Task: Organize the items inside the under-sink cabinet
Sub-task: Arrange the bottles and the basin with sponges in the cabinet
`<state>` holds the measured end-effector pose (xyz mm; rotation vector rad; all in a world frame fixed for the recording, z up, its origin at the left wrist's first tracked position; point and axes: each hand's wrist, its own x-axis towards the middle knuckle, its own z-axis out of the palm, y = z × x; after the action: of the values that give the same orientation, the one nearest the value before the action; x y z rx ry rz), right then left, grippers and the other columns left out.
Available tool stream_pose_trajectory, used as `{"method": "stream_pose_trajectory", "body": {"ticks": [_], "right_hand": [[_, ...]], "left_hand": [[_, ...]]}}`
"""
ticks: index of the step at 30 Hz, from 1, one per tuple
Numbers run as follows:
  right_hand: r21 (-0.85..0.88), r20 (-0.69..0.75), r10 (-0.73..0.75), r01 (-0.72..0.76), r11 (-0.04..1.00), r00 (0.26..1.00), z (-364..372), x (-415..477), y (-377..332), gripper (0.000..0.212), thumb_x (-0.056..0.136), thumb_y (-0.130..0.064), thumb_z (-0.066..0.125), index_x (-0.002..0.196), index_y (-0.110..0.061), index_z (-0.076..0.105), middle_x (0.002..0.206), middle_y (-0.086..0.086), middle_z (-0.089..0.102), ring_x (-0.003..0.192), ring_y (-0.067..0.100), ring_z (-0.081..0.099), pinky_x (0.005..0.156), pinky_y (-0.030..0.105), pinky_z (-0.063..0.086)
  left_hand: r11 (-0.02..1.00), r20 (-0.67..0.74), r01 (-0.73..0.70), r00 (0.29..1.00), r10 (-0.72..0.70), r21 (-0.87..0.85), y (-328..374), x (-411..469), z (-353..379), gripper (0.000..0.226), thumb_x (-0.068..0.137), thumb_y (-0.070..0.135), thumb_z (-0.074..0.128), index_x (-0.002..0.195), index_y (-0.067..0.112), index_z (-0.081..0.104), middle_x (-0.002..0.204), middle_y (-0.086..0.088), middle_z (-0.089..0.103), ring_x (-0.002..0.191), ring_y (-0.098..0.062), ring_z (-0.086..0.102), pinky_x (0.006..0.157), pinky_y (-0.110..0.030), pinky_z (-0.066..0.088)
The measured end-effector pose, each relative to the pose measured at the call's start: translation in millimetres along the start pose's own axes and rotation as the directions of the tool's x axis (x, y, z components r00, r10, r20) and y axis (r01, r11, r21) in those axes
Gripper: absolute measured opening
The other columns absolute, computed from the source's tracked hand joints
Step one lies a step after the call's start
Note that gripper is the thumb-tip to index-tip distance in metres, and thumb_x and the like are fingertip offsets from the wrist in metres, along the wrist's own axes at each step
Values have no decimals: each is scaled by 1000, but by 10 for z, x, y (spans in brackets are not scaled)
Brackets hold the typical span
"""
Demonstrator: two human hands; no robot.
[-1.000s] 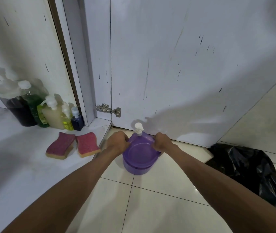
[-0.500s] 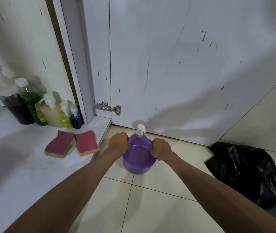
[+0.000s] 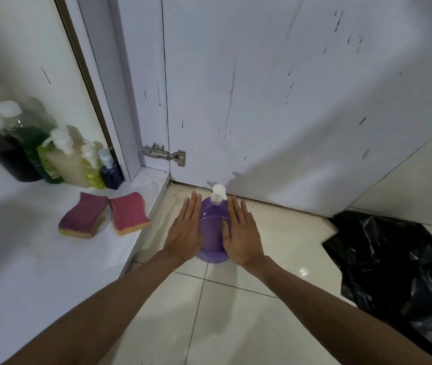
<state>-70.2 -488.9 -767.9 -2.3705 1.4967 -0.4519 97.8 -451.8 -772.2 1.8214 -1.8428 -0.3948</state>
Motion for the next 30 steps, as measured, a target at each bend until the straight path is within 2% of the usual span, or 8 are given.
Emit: {"method": "stream_pose_trajectory", "body": {"ticks": [4,8,12,19,22,25,28,30], "right_hand": [[-11,-79,-55,54,998,995,38,3,23,58,102,-35,17,157,-15,13,164,0,11,152,16,1,123,42,11],[0,-16,-102,102,995,995,53,22,75,60,99,-30,22,156,-10,18,163,3,15,152,20,3,121,45,19],[-22,75,-104,106,994,992,-5,75,84,70,91,-35,19,156,-9,14,163,4,15,151,23,7,119,44,26],[-54,228,-29,42,998,973,-83,147,59,76,92,-32,35,157,-11,1,165,2,3,152,24,1,121,44,20],[-42,298,12,1,999,954,-170,216,-24,79,93,-26,43,156,-12,-2,164,3,5,150,27,11,118,42,26],[-4,403,91,-98,995,910,-356,335,-124,86,90,-20,53,156,-18,-2,156,7,25,127,31,48,93,35,47],[-27,463,148,-152,988,874,-491,414,-161,78,87,-24,56,153,-22,14,133,9,51,111,30,58,91,40,51],[-32,469,176,-182,983,866,-596,445,-206,68,82,-28,59,144,-21,32,126,8,56,109,28,58,92,41,51]], "left_hand": [[997,-91,-81,993,80,-4,-17,-1,7,70,85,17,28,152,5,18,160,-10,15,149,-26,11,115,-34,27],[989,-83,-146,986,143,-21,-96,19,39,66,86,14,28,151,10,26,158,-1,25,146,-17,23,107,-31,41],[988,-78,-151,986,149,-26,-117,55,17,66,85,14,32,150,11,29,154,1,32,132,-17,47,88,-24,50],[994,146,44,988,-59,101,66,128,-147,80,89,8,46,154,22,2,158,8,24,92,-22,61,69,-29,48],[983,262,84,957,-126,166,129,243,-253,83,89,10,46,155,23,-3,160,6,18,98,-28,61,78,-35,50],[976,367,99,915,-167,196,128,389,-407,82,89,14,47,154,30,0,161,6,8,121,-30,52,93,-40,47],[979,409,123,895,-180,160,131,464,-515,73,89,18,50,153,27,17,154,-1,33,131,-26,45,103,-40,41],[976,405,140,893,-196,165,144,476,-584,64,90,22,51,150,22,28,150,-3,40,132,-24,44,106,-37,39]]}}
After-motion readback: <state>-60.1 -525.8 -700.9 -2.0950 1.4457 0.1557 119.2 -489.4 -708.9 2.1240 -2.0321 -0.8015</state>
